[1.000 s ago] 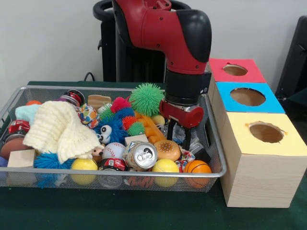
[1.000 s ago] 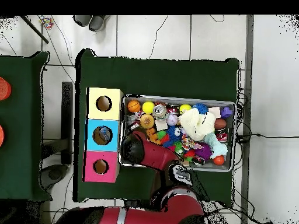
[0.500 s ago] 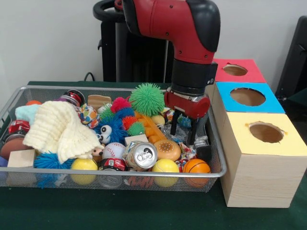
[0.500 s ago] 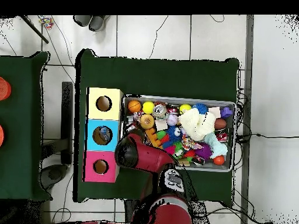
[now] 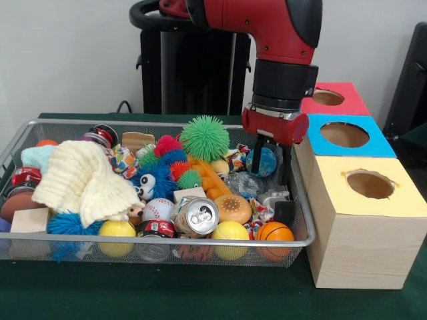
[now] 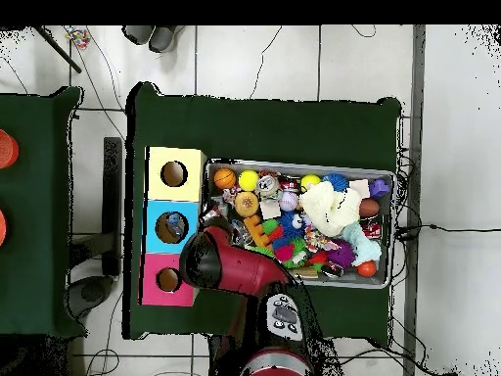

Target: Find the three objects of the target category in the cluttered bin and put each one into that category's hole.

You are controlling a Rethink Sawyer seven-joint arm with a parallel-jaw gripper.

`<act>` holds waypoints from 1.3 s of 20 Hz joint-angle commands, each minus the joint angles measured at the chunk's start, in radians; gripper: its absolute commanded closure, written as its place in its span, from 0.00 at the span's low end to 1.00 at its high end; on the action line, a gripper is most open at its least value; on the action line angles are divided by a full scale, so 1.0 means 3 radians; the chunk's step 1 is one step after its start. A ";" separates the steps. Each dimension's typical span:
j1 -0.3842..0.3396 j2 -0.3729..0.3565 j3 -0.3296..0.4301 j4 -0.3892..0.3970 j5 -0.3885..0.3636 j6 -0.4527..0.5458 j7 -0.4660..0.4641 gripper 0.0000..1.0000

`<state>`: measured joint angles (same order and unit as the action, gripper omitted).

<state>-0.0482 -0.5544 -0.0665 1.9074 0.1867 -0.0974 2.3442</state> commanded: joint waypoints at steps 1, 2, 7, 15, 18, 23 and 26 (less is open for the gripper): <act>-0.0159 0.0019 0.0365 0.0209 -0.0036 -0.0140 0.0606 0.00; -0.0209 0.0080 0.0387 0.0198 -0.0086 -0.0220 0.0597 0.00; -0.0397 0.0387 0.0431 0.0103 -0.0300 -0.0553 0.0548 0.00; -0.0647 0.0562 0.0444 0.0118 -0.0598 -0.0822 0.0513 0.00; -0.0706 0.0698 0.0404 0.0089 -0.0670 -0.0965 0.0522 0.00; -0.0608 0.0813 0.0293 0.0082 -0.0568 -0.1082 0.0556 0.00; -0.0573 0.0906 0.0250 0.0046 -0.0491 -0.1146 0.0559 0.00</act>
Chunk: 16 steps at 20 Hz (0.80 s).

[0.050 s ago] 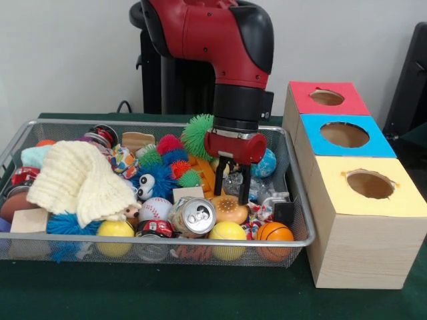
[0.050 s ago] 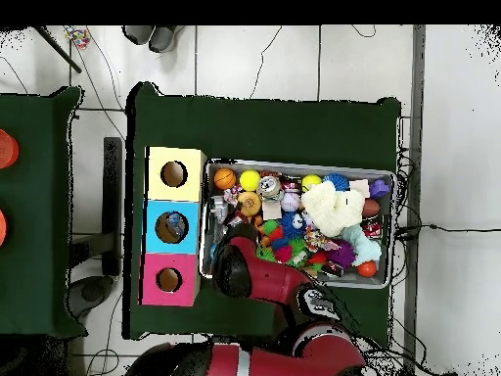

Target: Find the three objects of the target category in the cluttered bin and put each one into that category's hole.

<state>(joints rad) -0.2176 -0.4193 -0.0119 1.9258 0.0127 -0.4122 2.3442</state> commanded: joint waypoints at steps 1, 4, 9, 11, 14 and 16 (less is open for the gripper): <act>0.0000 0.0481 0.0059 -0.0026 0.0112 -0.0112 0.0559 0.00; 0.0058 0.0522 0.0032 -0.0038 0.0210 -0.0121 0.0563 0.00; 0.0199 0.0659 0.0002 -0.0139 0.0412 -0.0173 0.0592 0.00; 0.0242 0.0729 0.0006 -0.0196 0.0484 -0.0199 0.0590 0.00; 0.0214 0.0888 0.0058 -0.0287 0.0474 -0.0224 0.0562 0.00; 0.0168 0.1057 0.0127 -0.0362 0.0417 -0.0182 0.0525 0.00</act>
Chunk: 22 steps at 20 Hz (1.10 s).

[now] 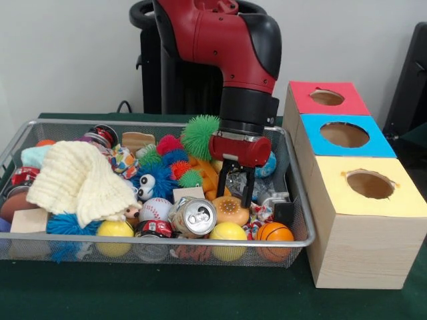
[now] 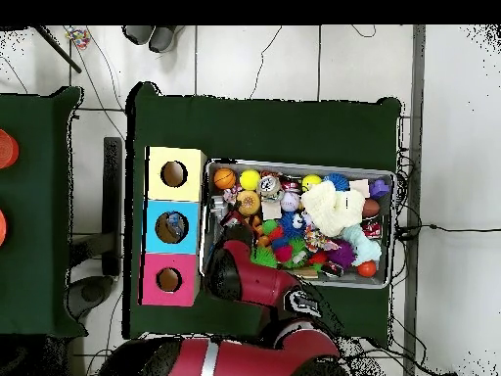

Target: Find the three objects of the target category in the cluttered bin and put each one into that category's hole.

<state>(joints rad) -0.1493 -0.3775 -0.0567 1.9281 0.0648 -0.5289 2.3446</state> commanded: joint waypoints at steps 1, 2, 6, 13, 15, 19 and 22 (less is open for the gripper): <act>-0.0065 0.0981 0.0277 -0.0374 0.0239 0.0165 0.0538 0.00; -0.0088 0.1018 0.0286 -0.0350 0.0219 0.0152 0.0553 0.00; -0.0125 0.1225 0.0259 -0.0324 0.0218 -0.0001 0.0586 0.00; -0.0186 0.1391 0.0259 -0.0313 0.0070 -0.0286 0.0523 0.00; -0.0214 0.1424 0.0272 -0.0318 0.0032 -0.0320 0.0504 0.00; -0.0228 0.1473 0.0290 -0.0283 0.0035 -0.0387 0.0497 0.00; -0.0248 0.1496 0.0283 -0.0238 0.0040 -0.0397 0.0457 0.00</act>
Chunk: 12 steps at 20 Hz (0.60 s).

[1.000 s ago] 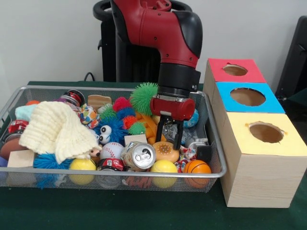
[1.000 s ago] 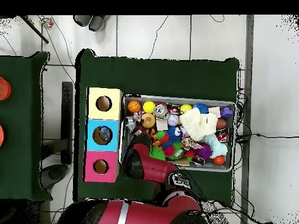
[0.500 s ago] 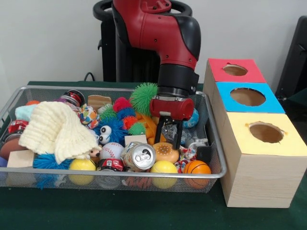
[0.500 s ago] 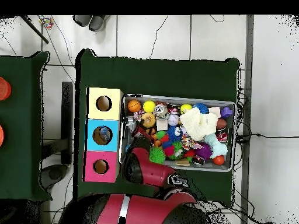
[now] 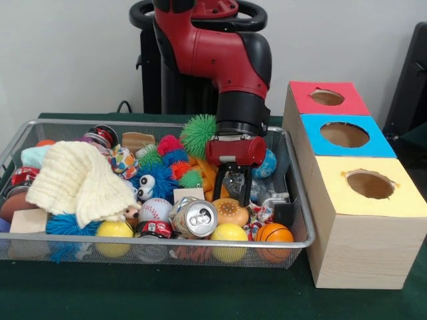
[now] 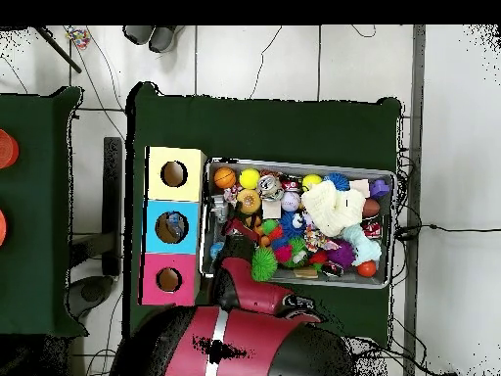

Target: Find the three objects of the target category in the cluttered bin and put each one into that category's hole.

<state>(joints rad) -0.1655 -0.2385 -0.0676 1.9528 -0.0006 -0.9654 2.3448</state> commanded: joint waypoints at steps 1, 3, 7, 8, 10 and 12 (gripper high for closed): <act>-0.0234 0.1049 0.0341 -0.0320 0.0178 0.1097 0.0431 0.00; -0.0245 0.1091 0.0351 -0.0310 0.0092 0.1132 0.0380 0.00; -0.0193 0.1176 0.0316 -0.0273 0.0002 0.1034 0.0329 0.00; -0.0185 0.1190 0.0307 -0.0262 -0.0035 0.1044 0.0300 0.00; -0.0160 0.1238 0.0288 -0.0239 -0.0080 0.0935 0.0316 0.00; -0.0157 0.1259 0.0280 -0.0240 -0.0174 0.0879 0.0294 1.00</act>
<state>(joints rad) -0.1899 -0.1752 -0.0674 1.9453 -0.0602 -1.1151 2.3449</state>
